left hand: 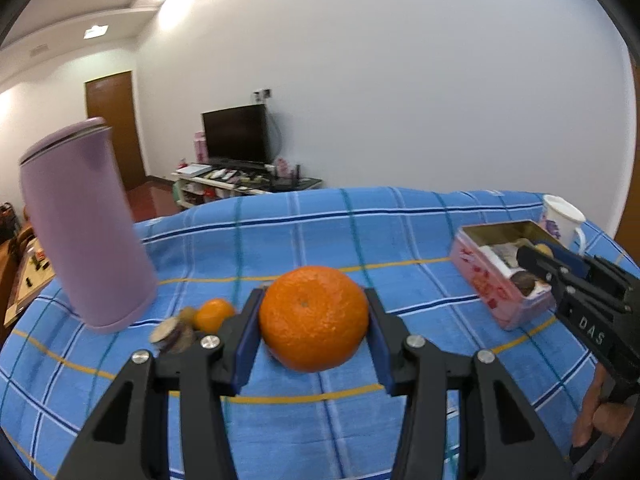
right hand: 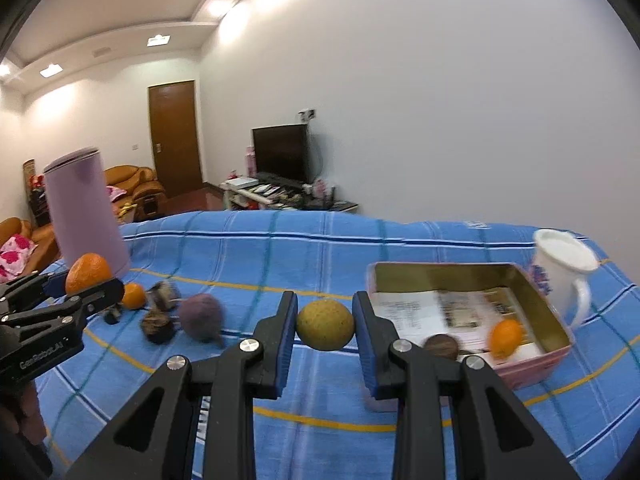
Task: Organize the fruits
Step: 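Carry the lime and orange into the pink tin and release both, then move both tools back toward the remaining fruits, then grasp the purple beet with the right tool while the left tool grasps a cut root slice, then carry the beet and root slice over the pink tin with both tools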
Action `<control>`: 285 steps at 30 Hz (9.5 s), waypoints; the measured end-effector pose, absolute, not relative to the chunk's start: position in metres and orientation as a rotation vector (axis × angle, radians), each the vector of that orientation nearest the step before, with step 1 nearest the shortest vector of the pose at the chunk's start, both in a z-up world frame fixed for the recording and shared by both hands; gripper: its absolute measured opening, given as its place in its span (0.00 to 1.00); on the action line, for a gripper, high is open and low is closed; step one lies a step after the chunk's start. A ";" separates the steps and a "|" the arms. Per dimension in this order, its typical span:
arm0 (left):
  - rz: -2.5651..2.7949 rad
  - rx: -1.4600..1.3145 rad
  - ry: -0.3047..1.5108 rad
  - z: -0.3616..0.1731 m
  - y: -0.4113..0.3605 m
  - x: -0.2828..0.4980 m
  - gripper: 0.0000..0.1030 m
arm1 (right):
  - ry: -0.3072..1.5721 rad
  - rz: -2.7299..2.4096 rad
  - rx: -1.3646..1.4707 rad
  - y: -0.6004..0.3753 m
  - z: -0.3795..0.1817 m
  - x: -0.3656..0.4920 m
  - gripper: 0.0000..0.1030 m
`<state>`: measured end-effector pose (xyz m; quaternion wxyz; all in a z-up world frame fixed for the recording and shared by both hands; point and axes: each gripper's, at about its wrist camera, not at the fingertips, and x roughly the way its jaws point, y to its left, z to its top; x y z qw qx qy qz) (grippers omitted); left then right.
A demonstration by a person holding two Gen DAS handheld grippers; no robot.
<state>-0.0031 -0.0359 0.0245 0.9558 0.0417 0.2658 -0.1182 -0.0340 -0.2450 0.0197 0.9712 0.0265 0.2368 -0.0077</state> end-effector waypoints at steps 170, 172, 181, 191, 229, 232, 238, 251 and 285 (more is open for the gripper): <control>0.054 0.044 0.824 -0.042 0.082 0.096 0.93 | 0.906 0.223 0.001 -0.118 -0.050 0.088 0.53; 0.057 0.024 0.827 -0.043 0.086 0.098 0.91 | 0.904 0.226 -0.013 -0.116 -0.051 0.087 0.52; -0.047 -0.021 0.855 -0.049 0.084 0.099 0.53 | 0.848 0.272 0.136 -0.143 -0.044 0.077 0.52; -0.146 -0.075 0.794 -0.039 0.088 0.090 0.40 | 0.720 0.240 0.227 -0.159 -0.030 0.062 0.52; -0.323 -0.013 0.510 0.022 0.021 0.035 0.38 | 0.477 0.254 0.342 -0.217 0.012 0.020 0.52; -0.332 0.000 0.500 0.029 0.006 0.031 0.38 | 0.467 0.235 0.346 -0.228 0.014 0.016 0.52; -0.356 0.005 0.497 0.038 -0.024 0.026 0.38 | 0.445 0.190 0.321 -0.254 0.018 0.005 0.52; -0.457 0.039 0.498 0.045 -0.108 0.022 0.38 | 0.427 -0.016 0.294 -0.345 0.017 -0.015 0.52; -0.568 0.092 0.618 0.002 -0.285 0.059 0.38 | 0.636 -0.229 0.284 -0.440 -0.021 0.008 0.53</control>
